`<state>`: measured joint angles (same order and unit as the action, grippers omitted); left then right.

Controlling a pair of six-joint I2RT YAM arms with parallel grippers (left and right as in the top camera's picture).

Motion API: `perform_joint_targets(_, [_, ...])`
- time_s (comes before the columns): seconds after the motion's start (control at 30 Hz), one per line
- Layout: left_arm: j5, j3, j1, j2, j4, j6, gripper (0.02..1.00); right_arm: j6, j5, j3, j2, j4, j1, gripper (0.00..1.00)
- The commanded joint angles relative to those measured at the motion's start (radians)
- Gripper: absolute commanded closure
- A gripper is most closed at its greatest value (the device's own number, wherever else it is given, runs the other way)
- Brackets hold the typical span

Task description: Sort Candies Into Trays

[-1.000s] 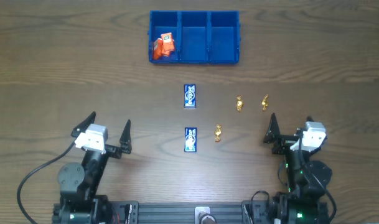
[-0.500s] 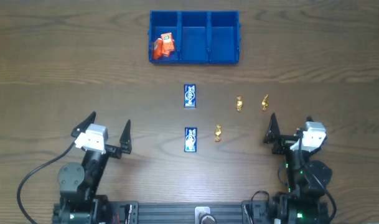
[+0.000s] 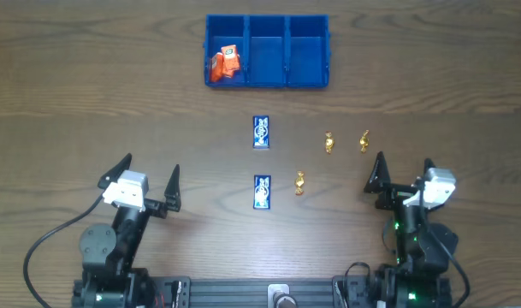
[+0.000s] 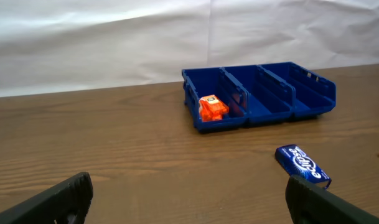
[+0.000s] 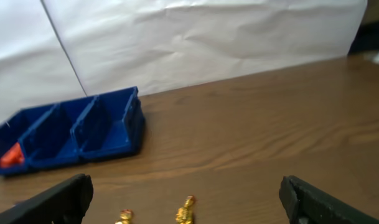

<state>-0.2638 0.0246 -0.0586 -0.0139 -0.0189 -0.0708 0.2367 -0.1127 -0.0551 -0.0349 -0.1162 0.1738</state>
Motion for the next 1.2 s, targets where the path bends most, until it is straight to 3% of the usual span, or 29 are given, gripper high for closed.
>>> perform_joint_targets(0.03, [-0.018, -0.020, 0.006, 0.010, -0.032, 0.011, 0.020, 0.089, -0.121, -0.111, -0.125, -0.010, 0.042, 0.003])
perform_joint_targets(0.13, [-0.018, -0.020, 0.006, 0.010, -0.032, 0.011, 0.020, 0.068, -0.246, -0.279, -0.306, -0.058, 0.073, 0.003])
perform_joint_targets(0.23, [-0.018, -0.020, 0.006, 0.010, -0.032, 0.011, 0.020, 0.050, -0.309, -0.502, -0.509, -0.207, 0.075, 0.003])
perform_joint_targets(0.53, [-0.018, -0.020, 0.006, 0.010, -0.032, 0.011, 0.023, -0.008, -0.334, -1.134, -1.071, -0.853, 0.018, 0.003])
perform_joint_targets(0.63, [-0.018, -0.020, 0.006, 0.010, -0.032, 0.011, 0.020, -0.034, -0.329, -1.283, -1.248, -1.017, -0.084, 0.003])
perform_joint_targets(0.8, [-0.018, -0.020, 0.006, 0.010, -0.032, 0.011, 0.023, -0.017, -0.225, -1.370, -1.457, -1.116, -0.310, 0.003])
perform_joint_targets(0.97, [-0.018, -0.020, 0.006, 0.010, -0.032, 0.011, 0.020, 0.103, -0.185, -1.371, -1.629, -1.121, -0.544, 0.003])
perform_joint_targets(1.2, [-0.018, -0.020, 0.006, 0.010, -0.032, 0.011, 0.018, 0.326, -0.106, -1.371, -1.759, -1.144, -0.759, 0.003])
